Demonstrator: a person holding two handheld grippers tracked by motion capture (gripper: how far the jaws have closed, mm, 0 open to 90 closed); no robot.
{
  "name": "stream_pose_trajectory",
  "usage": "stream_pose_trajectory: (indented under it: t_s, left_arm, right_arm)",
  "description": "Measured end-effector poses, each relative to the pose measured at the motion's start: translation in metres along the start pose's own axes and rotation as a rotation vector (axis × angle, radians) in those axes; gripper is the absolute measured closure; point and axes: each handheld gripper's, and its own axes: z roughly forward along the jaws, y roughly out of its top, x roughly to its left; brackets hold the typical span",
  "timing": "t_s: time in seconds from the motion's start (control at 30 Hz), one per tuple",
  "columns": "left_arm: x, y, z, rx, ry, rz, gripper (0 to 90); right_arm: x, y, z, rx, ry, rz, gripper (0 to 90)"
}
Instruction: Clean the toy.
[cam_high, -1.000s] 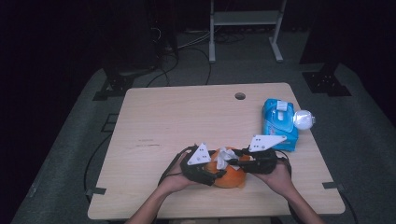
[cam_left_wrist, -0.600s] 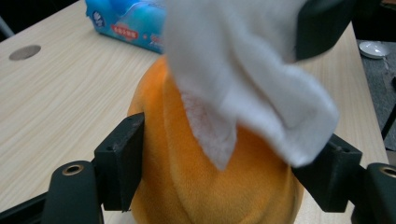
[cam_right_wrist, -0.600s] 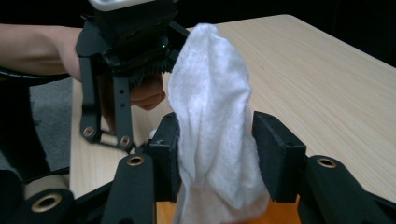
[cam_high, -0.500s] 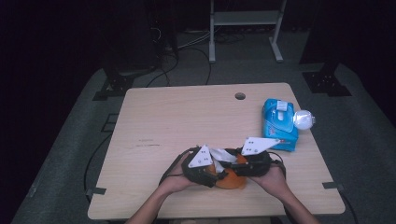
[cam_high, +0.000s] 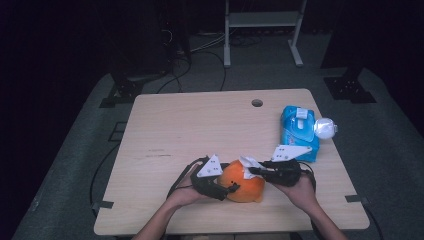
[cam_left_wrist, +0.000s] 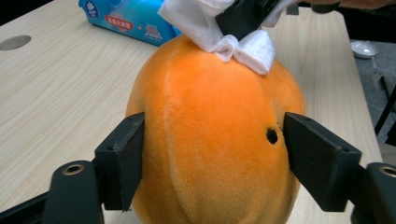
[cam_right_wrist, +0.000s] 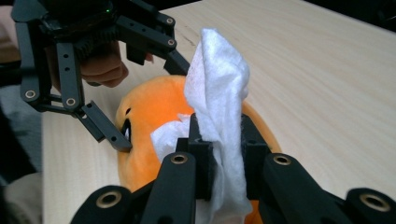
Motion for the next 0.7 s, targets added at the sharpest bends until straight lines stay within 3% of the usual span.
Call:
stream_pose_trajectory:
  t_s: [0.13,0.17,0.3,0.33,0.43,0.5,0.6,0.63,0.7]
  left_arm:
    - [0.008,0.004,-0.002,0.005,-0.02,-0.087,10.1]
    - [0.011,0.004,-0.003,-0.002,-0.029,-0.119,9.2]
    - [0.016,-0.002,0.004,0.025,-0.066,-0.181,6.9]
    - [0.016,-0.003,0.005,0.028,-0.069,-0.179,8.5]
    - [0.013,0.0,0.001,0.019,-0.028,-0.133,26.5]
    - [0.009,0.003,0.0,-0.024,0.002,-0.098,34.1]
    - [0.001,0.011,0.0,-0.083,0.073,-0.011,36.8]
    - [-0.001,0.012,0.001,-0.088,0.093,0.015,36.6]
    - [-0.002,0.011,0.005,-0.067,0.093,0.028,35.0]
  right_arm:
    - [0.005,-0.002,0.007,0.015,0.023,-0.034,79.6]
    - [0.007,-0.002,0.01,0.018,0.036,-0.042,79.7]
    - [0.013,-0.001,0.013,0.022,0.053,-0.072,79.7]
    - [0.012,-0.001,0.014,0.025,0.052,-0.071,79.7]
    - [0.01,0.0,0.012,0.018,0.037,-0.062,79.7]
    - [0.012,0.005,0.009,-0.003,0.013,-0.073,79.8]
    - [0.018,0.016,0.005,-0.067,0.005,-0.084,79.8]
    - [0.021,0.019,0.005,-0.077,0.007,-0.086,79.8]
    - [0.025,0.021,0.01,-0.073,0.006,-0.105,79.8]
